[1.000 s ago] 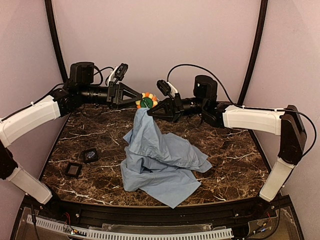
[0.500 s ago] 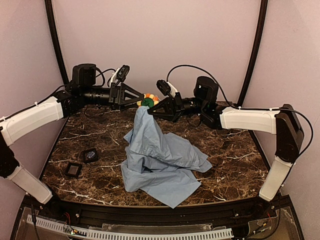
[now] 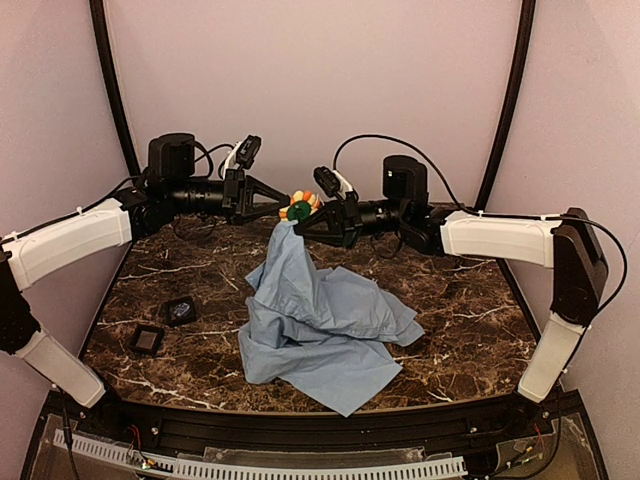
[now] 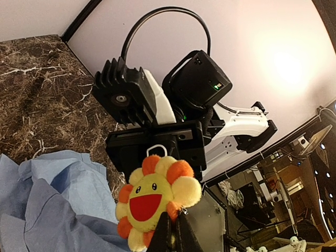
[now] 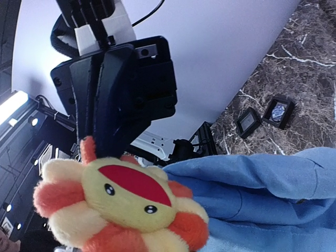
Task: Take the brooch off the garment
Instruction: Pass from the left arm to the right
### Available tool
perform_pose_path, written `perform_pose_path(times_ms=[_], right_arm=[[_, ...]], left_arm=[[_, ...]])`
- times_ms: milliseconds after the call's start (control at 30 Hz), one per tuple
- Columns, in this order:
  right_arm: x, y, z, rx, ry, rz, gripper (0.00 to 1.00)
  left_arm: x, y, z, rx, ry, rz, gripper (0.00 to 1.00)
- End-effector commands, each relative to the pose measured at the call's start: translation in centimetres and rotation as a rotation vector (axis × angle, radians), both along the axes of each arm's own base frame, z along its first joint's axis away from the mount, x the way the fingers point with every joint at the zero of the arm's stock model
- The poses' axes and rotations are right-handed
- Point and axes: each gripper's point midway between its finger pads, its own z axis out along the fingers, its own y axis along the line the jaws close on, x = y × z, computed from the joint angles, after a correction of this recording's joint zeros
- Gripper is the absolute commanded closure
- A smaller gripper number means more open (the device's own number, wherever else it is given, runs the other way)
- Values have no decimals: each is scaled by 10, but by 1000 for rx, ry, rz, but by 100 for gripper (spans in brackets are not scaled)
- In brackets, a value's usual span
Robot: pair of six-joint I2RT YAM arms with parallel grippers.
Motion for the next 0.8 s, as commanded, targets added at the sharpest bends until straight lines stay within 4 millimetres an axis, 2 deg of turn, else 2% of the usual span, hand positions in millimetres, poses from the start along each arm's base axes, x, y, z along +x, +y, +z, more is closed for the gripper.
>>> perform_pose_path(times_ms=[0, 67, 267, 367, 433, 600, 700, 767], right_arm=[[9, -10, 21, -10, -117, -106, 91], [12, -14, 23, -24, -134, -148, 83], [13, -24, 21, -74, -182, -212, 79], [10, -29, 27, -76, -214, -226, 56], [13, -36, 32, -92, -264, -281, 44], [26, -48, 39, -216, -413, -414, 30], [27, -45, 40, -236, -456, -423, 23], [27, -40, 37, -279, -491, -425, 22]], left_arm=[[-4, 3, 1, 11, -17, 15, 99], [-1, 5, -5, 39, -3, 43, 99], [2, 8, -13, 72, 10, 72, 99], [3, 7, -12, 70, 14, 73, 99], [5, 7, -11, 71, 23, 80, 99], [13, 8, -8, 102, 63, 120, 99], [9, 7, -10, 112, 106, 95, 99], [9, 6, -15, 126, 132, 88, 99]])
